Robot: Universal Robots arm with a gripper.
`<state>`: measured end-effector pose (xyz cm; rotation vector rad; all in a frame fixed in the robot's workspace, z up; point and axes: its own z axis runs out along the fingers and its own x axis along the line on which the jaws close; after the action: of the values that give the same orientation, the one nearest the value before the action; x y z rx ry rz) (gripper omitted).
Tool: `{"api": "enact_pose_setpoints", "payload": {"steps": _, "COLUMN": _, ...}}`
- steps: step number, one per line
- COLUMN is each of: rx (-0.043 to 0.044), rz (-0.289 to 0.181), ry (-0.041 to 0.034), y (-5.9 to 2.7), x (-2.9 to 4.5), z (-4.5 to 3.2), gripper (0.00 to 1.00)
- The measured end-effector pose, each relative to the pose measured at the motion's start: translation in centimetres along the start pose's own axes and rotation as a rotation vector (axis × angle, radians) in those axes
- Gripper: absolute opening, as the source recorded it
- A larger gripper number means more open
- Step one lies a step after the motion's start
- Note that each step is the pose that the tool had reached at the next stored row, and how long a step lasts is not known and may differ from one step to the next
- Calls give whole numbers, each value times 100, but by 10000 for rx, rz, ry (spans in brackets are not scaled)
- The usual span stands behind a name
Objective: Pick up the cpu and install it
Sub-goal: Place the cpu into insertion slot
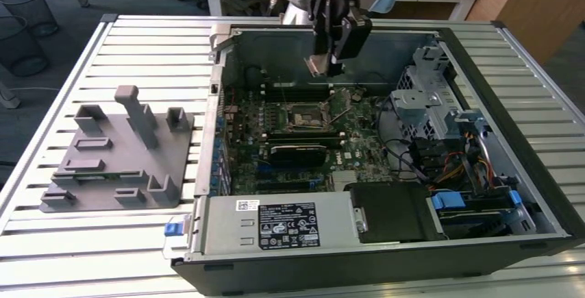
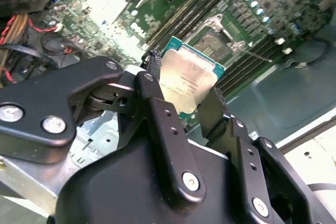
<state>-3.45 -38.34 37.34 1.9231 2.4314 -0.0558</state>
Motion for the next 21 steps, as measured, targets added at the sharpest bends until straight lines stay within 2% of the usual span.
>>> {"api": "enact_pose_setpoints", "payload": {"steps": 1, "rx": -78, "rz": 7, "ry": -49, "y": 0, "x": 0, "z": 5, "gripper": 53}}
{"api": "enact_pose_setpoints", "payload": {"steps": 3, "rx": -176, "rz": 22, "ry": -79, "y": 2, "x": 13, "z": 16, "gripper": 53}}
{"api": "enact_pose_setpoints", "payload": {"steps": 11, "rx": -155, "rz": 561, "ry": -61, "y": 8, "x": 43, "z": 133, "gripper": 53}}
{"api": "enact_pose_setpoints", "payload": {"steps": 17, "rx": -131, "rz": 1039, "ry": -50, "y": 11, "x": 54, "z": 155, "gripper": 53}}
{"api": "enact_pose_setpoints", "payload": {"steps": 21, "rx": -122, "rz": 1170, "ry": -52, "y": 11, "x": 55, "z": 158, "gripper": 53}}
